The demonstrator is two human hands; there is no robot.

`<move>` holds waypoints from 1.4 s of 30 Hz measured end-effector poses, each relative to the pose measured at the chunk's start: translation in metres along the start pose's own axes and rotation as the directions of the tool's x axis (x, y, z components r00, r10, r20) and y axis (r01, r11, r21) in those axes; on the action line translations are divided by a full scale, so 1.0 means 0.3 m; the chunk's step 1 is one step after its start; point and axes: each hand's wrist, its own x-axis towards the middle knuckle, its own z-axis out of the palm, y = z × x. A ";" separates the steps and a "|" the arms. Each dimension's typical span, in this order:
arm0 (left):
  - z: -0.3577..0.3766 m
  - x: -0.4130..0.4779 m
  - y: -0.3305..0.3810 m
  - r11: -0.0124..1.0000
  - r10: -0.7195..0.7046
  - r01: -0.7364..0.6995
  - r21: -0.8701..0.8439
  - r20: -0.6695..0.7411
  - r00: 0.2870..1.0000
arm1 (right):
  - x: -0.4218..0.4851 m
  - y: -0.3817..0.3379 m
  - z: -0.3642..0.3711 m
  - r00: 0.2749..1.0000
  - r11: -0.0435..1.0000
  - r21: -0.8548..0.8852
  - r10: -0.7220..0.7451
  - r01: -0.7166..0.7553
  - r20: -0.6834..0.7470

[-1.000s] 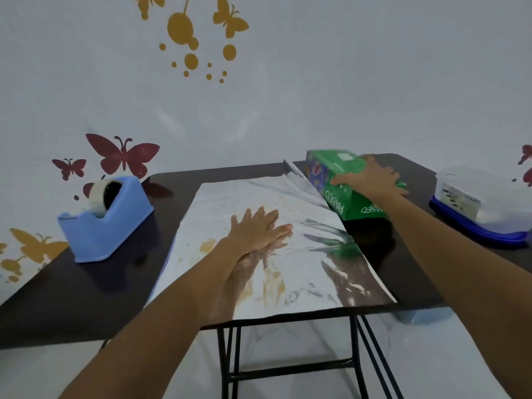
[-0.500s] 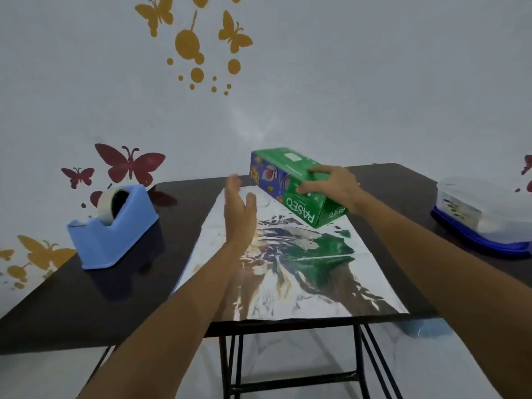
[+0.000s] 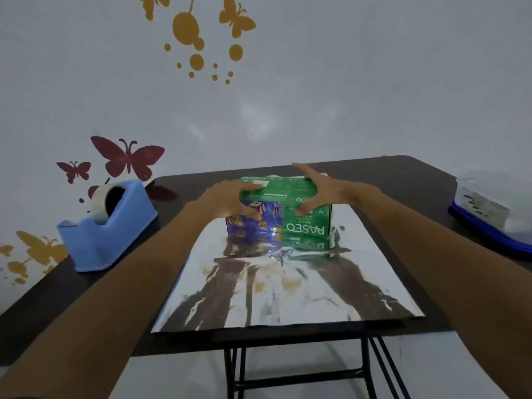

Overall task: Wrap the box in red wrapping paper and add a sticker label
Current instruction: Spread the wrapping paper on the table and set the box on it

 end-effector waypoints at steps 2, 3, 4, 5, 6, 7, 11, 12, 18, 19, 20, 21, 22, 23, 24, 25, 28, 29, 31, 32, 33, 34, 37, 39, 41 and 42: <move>0.041 -0.006 -0.006 0.998 -0.004 0.001 -0.066 -0.053 0.999 | -0.017 0.030 0.029 0.994 0.993 0.115 0.005 0.007 -0.109; 0.052 -0.012 -0.005 0.996 -0.011 0.005 -0.086 -0.070 0.997 | -0.031 0.042 0.046 0.983 0.978 0.209 0.021 0.018 -0.184; 0.057 -0.016 -0.002 0.996 -0.019 0.012 -0.089 -0.074 0.997 | -0.049 0.052 0.066 0.966 0.955 0.295 0.050 0.028 -0.254; 0.063 -0.021 0.006 0.997 -0.023 0.018 -0.068 -0.068 0.997 | -0.069 0.067 0.088 0.947 0.937 0.350 0.100 0.014 -0.305; 0.067 -0.027 0.014 0.999 -0.021 0.019 -0.029 -0.071 0.997 | -0.088 0.082 0.108 0.929 0.934 0.357 0.151 -0.022 -0.338; 0.076 -0.029 0.017 1.000 -0.016 0.016 0.004 -0.088 0.996 | -0.109 0.103 0.130 0.912 0.948 0.305 0.205 -0.095 -0.354; 0.123 -0.049 0.039 0.995 -0.044 0.018 -0.093 -0.276 0.960 | -0.190 0.176 0.214 0.890 0.912 -0.161 0.311 -0.378 -0.334; 0.132 -0.054 0.047 0.994 -0.051 0.019 -0.104 -0.312 0.949 | -0.197 0.178 0.224 0.892 0.881 -0.250 0.315 -0.401 -0.323; 0.159 -0.067 0.069 0.987 -0.145 0.108 -0.120 -0.367 0.919 | -0.189 0.163 0.251 0.871 0.799 -0.363 0.379 -0.479 -0.313; 0.158 -0.072 0.075 0.987 -0.148 0.114 -0.114 -0.368 0.918 | -0.191 0.164 0.250 0.870 0.803 -0.355 0.381 -0.479 -0.312; 0.155 -0.077 0.084 0.987 -0.151 0.119 -0.109 -0.371 0.916 | -0.193 0.162 0.248 0.870 0.806 -0.347 0.383 -0.479 -0.310; 0.152 -0.084 0.094 0.987 -0.155 0.125 -0.103 -0.374 0.914 | -0.197 0.158 0.246 0.869 0.810 -0.338 0.386 -0.480 -0.309; 0.150 -0.087 0.101 0.986 -0.161 0.132 -0.101 -0.377 0.912 | -0.198 0.154 0.245 0.868 0.813 -0.329 0.387 -0.480 -0.310; 0.149 -0.090 0.108 0.987 -0.159 0.133 -0.094 -0.382 0.910 | -0.201 0.150 0.246 0.868 0.818 -0.319 0.385 -0.478 -0.313; 0.148 -0.092 0.115 0.988 -0.149 0.127 -0.082 -0.385 0.911 | -0.203 0.145 0.248 0.868 0.822 -0.314 0.381 -0.476 -0.318; 0.148 -0.092 0.122 0.991 -0.135 0.116 -0.072 -0.386 0.913 | -0.208 0.141 0.249 0.867 0.820 -0.317 0.380 -0.477 -0.322; 0.148 -0.085 0.128 0.991 -0.127 0.108 -0.073 -0.379 0.917 | -0.213 0.132 0.249 0.862 0.804 -0.333 0.398 -0.493 -0.316; 0.149 -0.082 0.126 0.991 -0.135 0.115 -0.075 -0.377 0.916 | -0.214 0.130 0.248 0.862 0.802 -0.338 0.399 -0.493 -0.312; 0.151 -0.078 0.121 0.989 -0.150 0.131 -0.075 -0.378 0.913 | -0.218 0.127 0.246 0.865 0.801 -0.346 0.395 -0.489 -0.309; 0.152 -0.077 0.118 0.988 -0.154 0.135 -0.076 -0.380 0.912 | -0.218 0.127 0.247 0.866 0.801 -0.348 0.393 -0.487 -0.308; 0.154 -0.076 0.116 0.988 -0.156 0.137 -0.076 -0.378 0.912 | -0.218 0.127 0.247 0.866 0.801 -0.347 0.393 -0.487 -0.309; 0.155 -0.073 0.116 0.988 -0.155 0.138 -0.073 -0.375 0.914 | -0.217 0.129 0.247 0.866 0.802 -0.345 0.394 -0.488 -0.309; 0.154 -0.068 0.115 0.988 -0.156 0.147 -0.054 -0.361 0.920 | -0.214 0.133 0.248 0.866 0.808 -0.337 0.388 -0.484 -0.315; 0.153 -0.066 0.113 0.989 -0.144 0.141 -0.036 -0.355 0.924 | -0.213 0.134 0.249 0.867 0.811 -0.334 0.380 -0.480 -0.322; 0.150 -0.067 0.115 0.992 -0.123 0.123 -0.022 -0.329 0.936 | -0.214 0.137 0.251 0.866 0.812 -0.330 0.380 -0.481 -0.326; 0.145 -0.072 0.117 0.993 -0.114 0.109 -0.032 -0.300 0.947 | -0.214 0.141 0.253 0.865 0.812 -0.329 0.379 -0.481 -0.329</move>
